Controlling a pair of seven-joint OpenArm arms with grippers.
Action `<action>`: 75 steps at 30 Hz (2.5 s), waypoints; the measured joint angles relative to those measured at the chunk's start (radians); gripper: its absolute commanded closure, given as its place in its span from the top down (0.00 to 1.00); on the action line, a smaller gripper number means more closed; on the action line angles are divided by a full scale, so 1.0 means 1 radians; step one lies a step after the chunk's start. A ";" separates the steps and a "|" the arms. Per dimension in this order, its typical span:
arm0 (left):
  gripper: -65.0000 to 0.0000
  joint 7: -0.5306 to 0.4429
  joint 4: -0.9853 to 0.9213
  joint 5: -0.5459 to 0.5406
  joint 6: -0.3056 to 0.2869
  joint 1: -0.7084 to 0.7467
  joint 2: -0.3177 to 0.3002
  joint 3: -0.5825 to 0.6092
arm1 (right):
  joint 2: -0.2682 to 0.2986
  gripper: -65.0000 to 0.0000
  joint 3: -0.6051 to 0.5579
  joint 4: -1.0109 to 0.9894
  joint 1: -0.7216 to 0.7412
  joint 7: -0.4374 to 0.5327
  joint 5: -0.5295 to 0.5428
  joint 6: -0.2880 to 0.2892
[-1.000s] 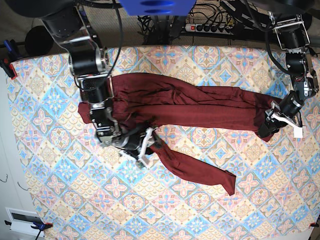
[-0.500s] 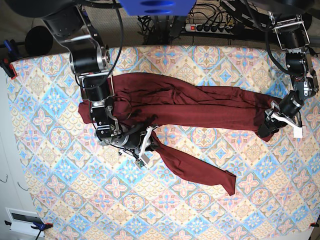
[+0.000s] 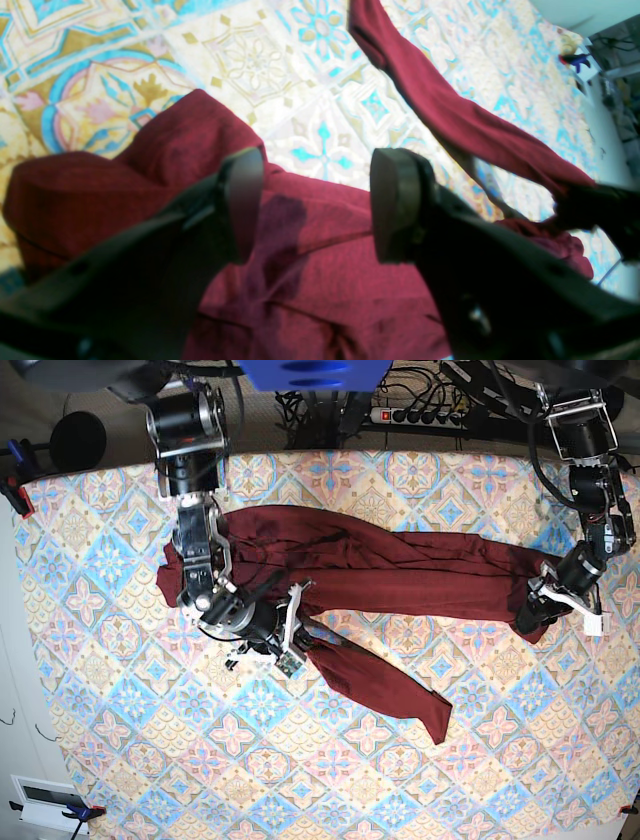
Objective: Layout the t-shirt on the table in an organized manner, then fold the t-shirt properly
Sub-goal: 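Drag the held hem corner with the right gripper across the shirt, then grasp the shirt middle with the left gripper and pull it toward the right gripper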
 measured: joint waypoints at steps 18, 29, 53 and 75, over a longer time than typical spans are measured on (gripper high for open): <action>0.52 0.001 0.000 0.037 -0.001 0.005 0.018 0.000 | 0.000 0.01 -0.137 0.329 -0.319 -0.031 0.006 0.000; 0.53 0.010 0.046 0.045 0.002 0.005 0.018 0.002 | 0.003 0.36 -0.135 0.288 -0.327 -0.040 -0.002 0.006; 0.53 0.005 -0.137 0.440 0.061 -0.364 0.337 0.218 | 0.006 0.37 -0.084 0.386 -0.327 -0.036 0.001 0.003; 0.53 -0.286 -0.325 0.578 0.448 -0.387 0.520 0.209 | 0.086 0.37 -0.082 0.399 -0.326 -0.037 0.000 0.003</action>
